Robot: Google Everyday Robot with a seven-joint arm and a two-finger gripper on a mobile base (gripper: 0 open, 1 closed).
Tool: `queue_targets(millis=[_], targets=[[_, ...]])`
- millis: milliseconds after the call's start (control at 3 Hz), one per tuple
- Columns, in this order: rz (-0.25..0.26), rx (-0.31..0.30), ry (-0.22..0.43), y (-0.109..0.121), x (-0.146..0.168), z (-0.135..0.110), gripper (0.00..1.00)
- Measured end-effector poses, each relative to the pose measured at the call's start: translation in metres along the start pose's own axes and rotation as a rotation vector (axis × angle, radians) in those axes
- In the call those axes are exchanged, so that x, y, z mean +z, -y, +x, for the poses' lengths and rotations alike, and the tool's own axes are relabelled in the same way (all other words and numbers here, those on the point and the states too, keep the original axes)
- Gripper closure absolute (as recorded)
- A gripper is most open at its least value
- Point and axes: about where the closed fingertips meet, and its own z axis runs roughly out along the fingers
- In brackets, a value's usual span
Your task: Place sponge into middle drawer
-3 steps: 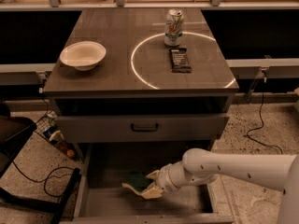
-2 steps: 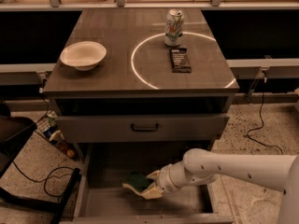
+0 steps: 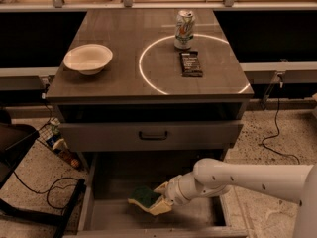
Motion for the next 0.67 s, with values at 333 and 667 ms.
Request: queue_targets(millis=[333,667], targets=[[-0.003,-0.001,0.000,-0.0010,0.0013,-0.0001,0.04],[-0.005,-0.001,0.000,-0.0016,0.0020,-0.0002,0.00]])
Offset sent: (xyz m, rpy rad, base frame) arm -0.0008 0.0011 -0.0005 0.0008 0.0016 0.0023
